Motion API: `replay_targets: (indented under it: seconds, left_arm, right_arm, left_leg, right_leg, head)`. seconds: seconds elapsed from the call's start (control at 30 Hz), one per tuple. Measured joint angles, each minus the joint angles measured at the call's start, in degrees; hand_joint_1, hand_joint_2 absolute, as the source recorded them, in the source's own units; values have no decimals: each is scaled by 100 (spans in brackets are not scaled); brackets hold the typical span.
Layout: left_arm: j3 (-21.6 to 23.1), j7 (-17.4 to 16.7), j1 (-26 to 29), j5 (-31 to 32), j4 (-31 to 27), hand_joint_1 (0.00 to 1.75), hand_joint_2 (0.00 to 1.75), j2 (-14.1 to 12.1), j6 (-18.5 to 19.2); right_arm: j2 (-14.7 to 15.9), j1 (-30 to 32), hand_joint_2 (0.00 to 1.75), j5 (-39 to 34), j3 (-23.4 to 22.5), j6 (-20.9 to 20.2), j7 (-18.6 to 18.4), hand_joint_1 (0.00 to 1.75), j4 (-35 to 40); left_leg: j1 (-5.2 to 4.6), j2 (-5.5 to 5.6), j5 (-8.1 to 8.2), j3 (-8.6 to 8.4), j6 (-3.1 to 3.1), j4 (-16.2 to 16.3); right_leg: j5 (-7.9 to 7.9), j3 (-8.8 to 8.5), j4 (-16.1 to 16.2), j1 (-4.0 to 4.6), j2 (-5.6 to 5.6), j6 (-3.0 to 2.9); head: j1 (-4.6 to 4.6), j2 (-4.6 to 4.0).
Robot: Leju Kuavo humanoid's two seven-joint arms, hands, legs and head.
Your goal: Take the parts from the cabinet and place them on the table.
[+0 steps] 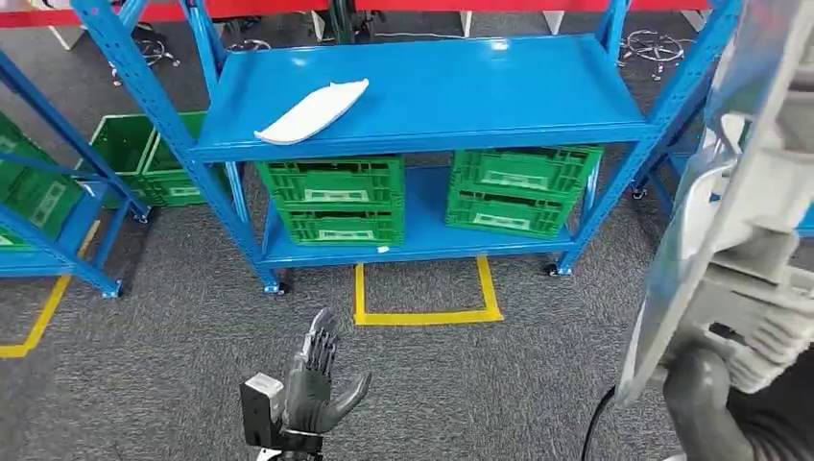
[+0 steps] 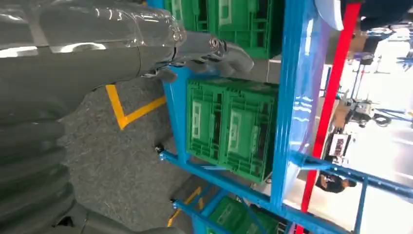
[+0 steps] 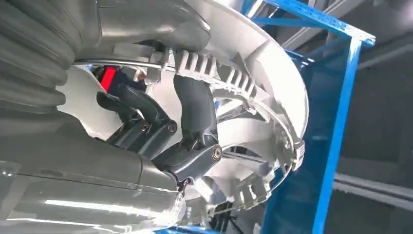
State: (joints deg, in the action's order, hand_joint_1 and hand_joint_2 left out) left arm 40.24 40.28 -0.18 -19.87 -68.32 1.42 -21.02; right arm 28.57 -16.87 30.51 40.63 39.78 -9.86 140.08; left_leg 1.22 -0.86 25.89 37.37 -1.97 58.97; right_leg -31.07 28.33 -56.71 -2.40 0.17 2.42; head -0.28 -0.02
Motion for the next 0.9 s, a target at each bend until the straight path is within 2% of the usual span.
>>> replay_targets:
  seconds: [0.03, 0.07, 0.1, 0.13, 0.17, 0.2, 0.23, 0.27, 0.3, 0.33, 0.37, 0.4, 0.47, 0.5, 0.53, 0.57, 0.6, 0.63, 0.67, 0.7, 0.73, 0.77, 0.8, 0.83, 0.87, 0.9]
  left_arm:
    - [4, 0, 0, 0, 2, 0, 175, -2, -59]
    - [11, 0, -11, 0, 20, 0, 175, -4, -162]
    - [39, -40, -45, 0, 59, 0, 175, -4, -322]
    - [101, -193, -115, 11, 153, 0, 175, -7, -607]
    - [188, -366, -189, -4, 307, 0, 175, -2, -823]
    - [278, -527, -265, -7, 523, 0, 175, 11, -965]
    - [379, -720, -348, 26, 810, 0, 175, 42, -1041]
    - [490, -947, -414, 55, 1123, 0, 175, 79, -1073]
    - [618, -1244, -475, 109, 1494, 0, 175, 122, -1071]
    - [730, -1571, -531, 171, 1822, 0, 175, 149, -1069]
    - [844, -1907, -556, 252, 2137, 0, 175, 179, -1029]
    - [949, -2244, -591, 372, 2440, 0, 175, 203, -944]
    - [1239, -3206, -581, 690, 2998, 0, 175, 227, -550]
    - [1397, -3683, -556, 851, 3231, 0, 175, 232, -299]
    - [1512, -3988, -534, 944, 3394, 0, 175, 225, -119]
    - [1701, -4347, -475, 1054, 3629, 0, 175, 225, 160]
    - [1819, -4606, -466, 1045, 3771, 0, 175, 219, 339]
    - [1903, -4873, -517, 1025, 3916, 0, 175, 210, 561]
    - [2008, -5083, -521, 993, 4078, 0, 175, 195, 749]
    - [2094, -5295, -511, 913, 4215, 0, 175, 177, 943]
    - [2188, -5408, -513, 854, 4359, 0, 175, 164, 1054]
    - [2234, -5523, -611, 770, 4417, 0, 175, 168, 1160]
    - [2254, -5594, -651, 704, 4455, 0, 175, 179, 1226]
    - [2273, -5613, -673, 667, 4505, 0, 175, 179, 1257]
    - [2306, -5611, -692, 653, 4555, 0, 175, 184, 1254]
    - [2363, -5595, -718, 643, 4614, 0, 175, 190, 1239]
  right_arm:
    - [2, 5, 175, -7, 0, 0, 7, 175, -5]
    - [2, 15, 175, -7, 0, 0, 13, 175, -7]
    - [2, 38, 175, -11, 0, 0, 40, 175, -11]
    - [-4, 85, 175, -64, 0, 0, 108, 175, -20]
    - [-13, 122, 175, -129, -2, 0, 199, 175, -35]
    - [-24, 155, 175, -212, -7, 0, 309, 175, -48]
    - [-26, 179, 175, -298, -9, 0, 416, 175, -61]
    - [-37, 185, 175, -365, -7, 0, 497, 175, -77]
    - [-46, 186, 175, -433, -9, 0, 557, 175, -96]
    - [-66, 193, 175, -468, -9, 0, 590, 175, -112]
    - [-92, 196, 175, -485, -13, 0, 599, 175, -131]
    - [-107, 222, 175, -518, -15, 0, 603, 175, -151]
    - [-138, 247, 175, -665, -31, 0, 669, 175, -190]
    - [-153, 276, 175, -779, -53, 0, 741, 175, -214]
    - [-166, 303, 175, -844, -66, 0, 789, 175, -232]
    - [-183, 313, 175, -926, -78, 0, 862, 175, -269]
    - [-199, 342, 175, -957, -94, 0, 905, 175, -297]
    - [-225, 395, 175, -966, -120, 0, 951, 175, -326]
    - [-256, 439, 175, -981, -131, 0, 973, 175, -365]
    - [-286, 480, 175, -986, -149, 0, 1017, 175, -409]
    - [-326, 521, 175, -973, -155, 0, 1069, 175, -444]
    - [-369, 559, 175, -927, -151, 0, 1121, 175, -474]
    - [-407, 577, 175, -881, -149, 0, 1154, 175, -496]
    - [-461, 591, 175, -797, -149, 0, 1191, 175, -520]
    - [-509, 613, 175, -703, -149, 0, 1218, 175, -544]
    - [-577, 657, 175, -558, -151, 0, 1216, 175, -570]
  left_leg:
    - [2, 24, 271, 58, -16, 115]
    - [1, 44, 631, 122, -13, 401]
    - [-6, 71, 997, 206, -12, 823]
    - [-18, 85, 1265, 274, -6, 1271]
    - [-25, 87, 1316, 290, 12, 1573]
    - [-36, 88, 1184, 237, 42, 1700]
    - [-58, 90, 942, 93, 95, 1628]
    - [-83, 93, 703, -126, 161, 1411]
    - [-126, 102, 567, -450, 253, 1017]
    - [-189, 120, 656, -850, 362, 503]
    - [-272, 108, 743, -1256, 398, -69]
    - [-236, 94, 862, -1373, 394, -346]
    - [-272, 97, 830, -1326, 402, -368]
    - [-221, 92, 807, -1326, 413, -516]
    - [-203, 82, 754, -1303, 434, -488]
    - [-203, 80, 679, -1217, 468, -496]
    - [-203, 71, 622, -1143, 502, -492]
    - [-204, 72, 562, -1064, 498, -486]
    - [-204, 67, 512, -999, 493, -480]
    - [-204, 50, 472, -934, 480, -461]
    - [-204, 22, 438, -865, 474, -435]
    - [-204, 23, 409, -803, 460, -404]
    - [-204, 22, 399, -767, 446, -377]
    - [-204, 10, 393, -743, 434, -346]
    - [-222, -18, 385, -693, 407, -331]
    - [-243, -41, 371, -663, 374, -289]
  right_leg:
    - [52, 95, -23, 24, -23, -82]
    - [102, 168, -29, 43, -34, -149]
    - [159, 251, -36, 80, -53, -194]
    - [226, 336, -44, 119, -78, -216]
    - [283, 414, -53, 156, -92, -237]
    - [342, 501, -67, 193, -100, -248]
    - [399, 600, -82, 228, -101, -256]
    - [457, 684, -95, 257, -98, -268]
    - [521, 761, -96, 288, -84, -277]
    - [579, 797, -104, 277, -78, -279]
    - [611, 821, -122, 328, -51, -259]
    - [678, 846, -115, 327, -56, -233]
    - [790, 881, -84, 300, -64, -198]
    - [802, 931, -95, 323, -52, -172]
    - [691, 959, -149, 306, -43, -137]
    - [384, 1045, -401, 283, -41, -66]
    - [83, 1138, -777, 254, -42, -24]
    - [-188, 1235, -1225, 237, -42, 4]
    - [-382, 1280, -1599, 227, -42, 25]
    - [-445, 1237, -1756, 217, -43, 36]
    - [-384, 1098, -1660, 204, -43, 36]
    - [-222, 834, -1313, 188, -43, 29]
    - [-56, 551, -897, 189, -43, 17]
    - [131, 175, -323, 188, -41, -5]
    - [70, -45, 24, 197, -25, -52]
    - [82, -48, 122, 213, -41, -87]
  head:
    - [-22, 0]
    - [-51, 0]
    - [-57, 0]
    - [-66, 0]
    - [-72, 0]
    - [-75, 0]
    - [-77, 0]
    - [-79, 0]
    - [-81, 0]
    - [-79, 0]
    - [-75, 0]
    - [-79, 0]
    - [-72, 0]
    - [-81, 0]
    - [-75, 0]
    - [-27, 0]
    - [-27, 0]
    - [-22, 0]
    - [-9, 0]
    - [-7, 0]
    - [-9, 0]
    - [6, 0]
    - [8, 0]
    - [19, 0]
    - [22, 0]
    - [6, 0]
